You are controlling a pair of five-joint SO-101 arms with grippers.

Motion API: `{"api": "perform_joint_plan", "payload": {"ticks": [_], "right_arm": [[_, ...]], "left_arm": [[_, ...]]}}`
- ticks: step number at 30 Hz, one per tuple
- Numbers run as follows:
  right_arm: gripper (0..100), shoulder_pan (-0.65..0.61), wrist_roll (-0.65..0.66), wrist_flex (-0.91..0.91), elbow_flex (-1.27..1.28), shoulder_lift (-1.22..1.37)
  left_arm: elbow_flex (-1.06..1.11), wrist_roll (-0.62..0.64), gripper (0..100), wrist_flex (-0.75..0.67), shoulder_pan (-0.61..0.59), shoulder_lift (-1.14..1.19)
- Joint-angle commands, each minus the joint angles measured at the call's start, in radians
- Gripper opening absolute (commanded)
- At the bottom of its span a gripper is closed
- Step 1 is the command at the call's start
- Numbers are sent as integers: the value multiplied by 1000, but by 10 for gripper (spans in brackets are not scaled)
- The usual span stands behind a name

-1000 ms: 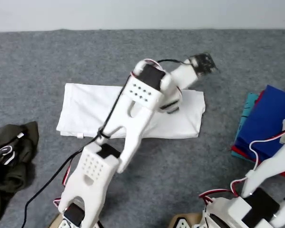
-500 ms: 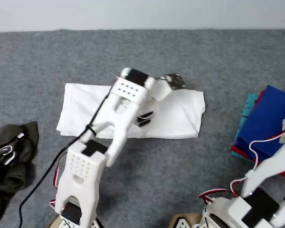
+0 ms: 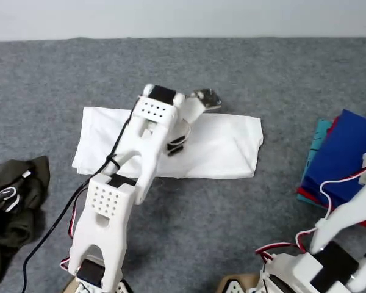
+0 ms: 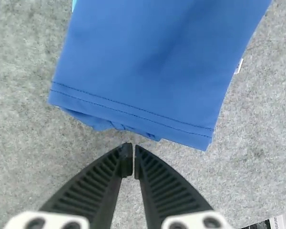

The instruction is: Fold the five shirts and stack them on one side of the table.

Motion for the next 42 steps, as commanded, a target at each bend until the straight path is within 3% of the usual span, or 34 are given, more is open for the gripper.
{"api": "perform_joint_plan", "payload": {"ticks": [1, 8, 15, 20, 27, 32, 37, 42], "right_arm": [[15, -1, -8, 22, -55, -51], [15, -24, -11, 44, -55, -45], [15, -24, -8, 44, -55, -45], [15, -24, -8, 47, -55, -45], [15, -21, -6, 48, -55, -45], [15, -21, -6, 50, -55, -53], [15, -19, -6, 67, -55, -53], [15, -21, -6, 70, -55, -53]], "left_arm": [[-71, 48, 66, 40, 44, -121], [110, 51, 66, 35, 196, -250], [225, 48, 66, -54, 127, -219], [219, 48, 66, -124, 48, -129], [200, 46, 66, -124, 61, -9], [131, 49, 66, -98, 64, -12], [-22, 52, 65, 35, 92, -37], [-91, 98, 65, 38, 98, -124]]}}
